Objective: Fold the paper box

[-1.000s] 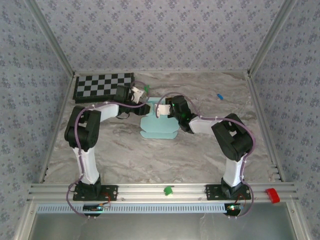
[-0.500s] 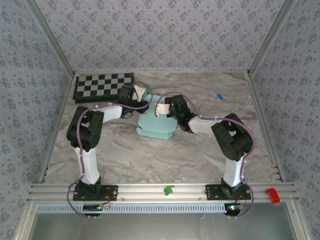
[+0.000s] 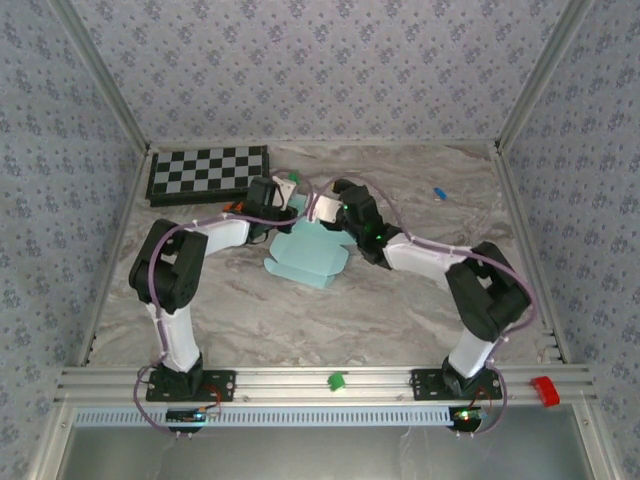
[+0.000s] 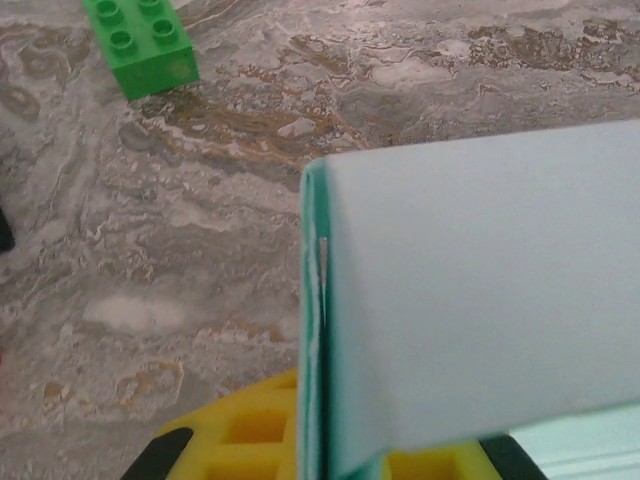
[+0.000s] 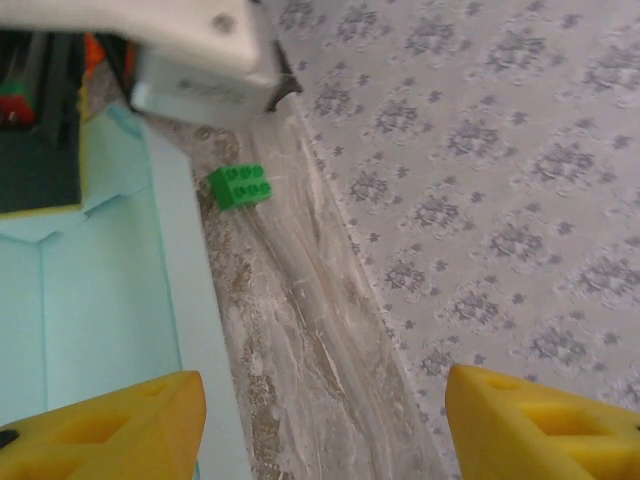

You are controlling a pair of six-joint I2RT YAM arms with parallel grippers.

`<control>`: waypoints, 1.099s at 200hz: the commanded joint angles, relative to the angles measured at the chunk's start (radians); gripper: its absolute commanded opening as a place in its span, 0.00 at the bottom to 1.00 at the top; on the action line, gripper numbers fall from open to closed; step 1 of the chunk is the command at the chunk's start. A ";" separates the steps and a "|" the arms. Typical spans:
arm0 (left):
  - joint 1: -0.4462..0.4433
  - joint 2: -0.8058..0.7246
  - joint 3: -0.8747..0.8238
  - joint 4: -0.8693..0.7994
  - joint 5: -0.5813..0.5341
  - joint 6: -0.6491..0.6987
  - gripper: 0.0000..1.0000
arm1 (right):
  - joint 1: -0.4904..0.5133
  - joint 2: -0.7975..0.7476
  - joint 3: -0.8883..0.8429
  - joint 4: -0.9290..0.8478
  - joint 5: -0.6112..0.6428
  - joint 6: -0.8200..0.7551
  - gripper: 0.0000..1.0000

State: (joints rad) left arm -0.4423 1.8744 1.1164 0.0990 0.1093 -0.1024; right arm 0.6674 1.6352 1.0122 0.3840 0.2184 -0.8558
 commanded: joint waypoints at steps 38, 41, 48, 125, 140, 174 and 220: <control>-0.048 -0.138 0.004 -0.216 -0.243 -0.174 0.05 | -0.085 -0.127 0.146 -0.553 0.034 0.680 0.66; -0.050 -0.142 0.006 -0.229 -0.252 -0.181 0.05 | -0.094 -0.126 0.157 -0.576 0.027 0.696 0.66; -0.054 -0.149 0.012 -0.255 -0.258 -0.198 0.05 | -0.108 -0.124 0.172 -0.625 0.008 0.728 0.65; -0.074 -0.166 0.051 -0.392 -0.282 -0.284 0.05 | -0.151 -0.017 0.325 -0.795 -0.180 0.881 0.30; -0.074 -0.167 0.052 -0.395 -0.281 -0.290 0.05 | -0.143 0.018 0.347 -0.809 -0.176 0.884 0.20; -0.075 -0.165 0.054 -0.394 -0.271 -0.300 0.05 | -0.138 0.089 0.394 -0.830 -0.194 0.883 0.12; -0.074 -0.166 0.050 -0.394 -0.261 -0.322 0.05 | -0.134 0.180 0.442 -0.855 -0.212 0.893 0.11</control>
State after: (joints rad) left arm -0.5125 1.7370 1.1183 -0.2710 -0.1539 -0.3958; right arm 0.5262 1.7767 1.4136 -0.4320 0.0288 0.0135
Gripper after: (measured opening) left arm 0.101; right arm 0.110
